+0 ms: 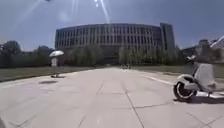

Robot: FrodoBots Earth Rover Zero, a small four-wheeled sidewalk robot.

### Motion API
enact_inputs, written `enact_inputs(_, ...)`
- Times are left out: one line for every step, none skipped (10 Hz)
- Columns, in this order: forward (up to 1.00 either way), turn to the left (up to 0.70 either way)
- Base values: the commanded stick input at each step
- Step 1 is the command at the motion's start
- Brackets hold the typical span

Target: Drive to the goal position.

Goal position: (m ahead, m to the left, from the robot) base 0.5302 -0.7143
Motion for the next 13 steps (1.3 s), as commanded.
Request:
enact_inputs(0.76, 0.00)
enact_inputs(0.76, 0.00)
enact_inputs(0.76, 0.00)
enact_inputs(0.76, 0.00)
enact_inputs(0.76, 0.00)
enact_inputs(0.76, 0.00)
enact_inputs(0.76, 0.00)
enact_inputs(0.76, 0.00)
enact_inputs(0.76, 0.00)
enact_inputs(0.76, 0.00)
enact_inputs(0.76, 0.00)
enact_inputs(0.76, 0.00)
enact_inputs(0.76, 0.00)
